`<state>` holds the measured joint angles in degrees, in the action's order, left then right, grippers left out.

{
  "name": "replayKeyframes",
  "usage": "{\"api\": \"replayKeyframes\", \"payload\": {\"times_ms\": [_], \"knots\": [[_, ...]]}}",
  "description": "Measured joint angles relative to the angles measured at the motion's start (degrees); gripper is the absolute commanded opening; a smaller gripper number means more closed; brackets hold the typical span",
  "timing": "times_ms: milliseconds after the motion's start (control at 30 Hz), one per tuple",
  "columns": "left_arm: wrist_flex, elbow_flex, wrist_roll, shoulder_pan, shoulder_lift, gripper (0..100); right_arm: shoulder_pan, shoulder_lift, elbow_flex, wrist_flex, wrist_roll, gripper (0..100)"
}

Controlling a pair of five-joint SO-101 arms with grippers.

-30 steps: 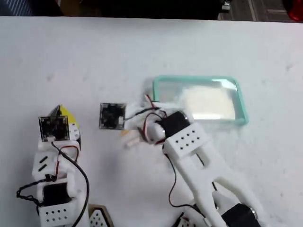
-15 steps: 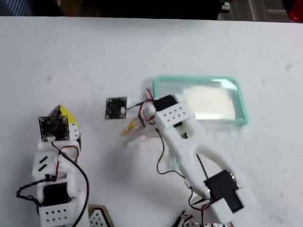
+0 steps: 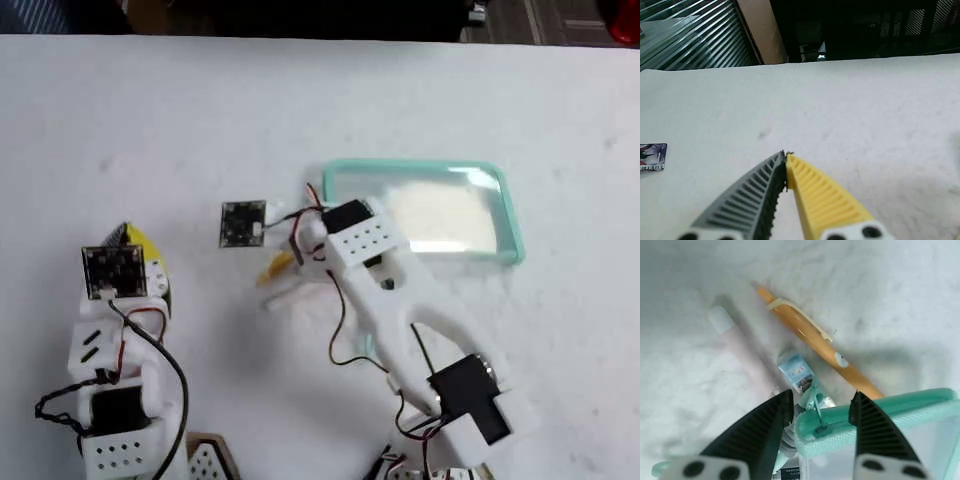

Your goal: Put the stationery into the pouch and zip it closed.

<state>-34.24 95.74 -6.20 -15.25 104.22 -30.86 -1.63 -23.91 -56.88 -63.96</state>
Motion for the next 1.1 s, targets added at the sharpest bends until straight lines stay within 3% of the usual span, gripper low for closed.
{"api": "replayKeyframes", "payload": {"times_ms": [433,667,833,1000,1100], "knots": [[0.00,0.00,0.00,0.00,0.00,2,-0.62,5.45,0.70,0.44,0.00,17.6],[0.00,0.00,0.00,0.00,0.00,2,-0.44,5.63,1.67,1.05,0.00,4.3],[0.00,0.00,0.00,0.00,0.00,2,1.58,5.63,1.67,2.90,0.00,9.1],[0.00,0.00,0.00,0.00,0.00,2,1.93,5.63,1.67,2.90,-0.35,0.9],[0.00,0.00,0.00,0.00,0.00,2,1.93,5.63,1.67,2.90,-0.35,1.8]]}}
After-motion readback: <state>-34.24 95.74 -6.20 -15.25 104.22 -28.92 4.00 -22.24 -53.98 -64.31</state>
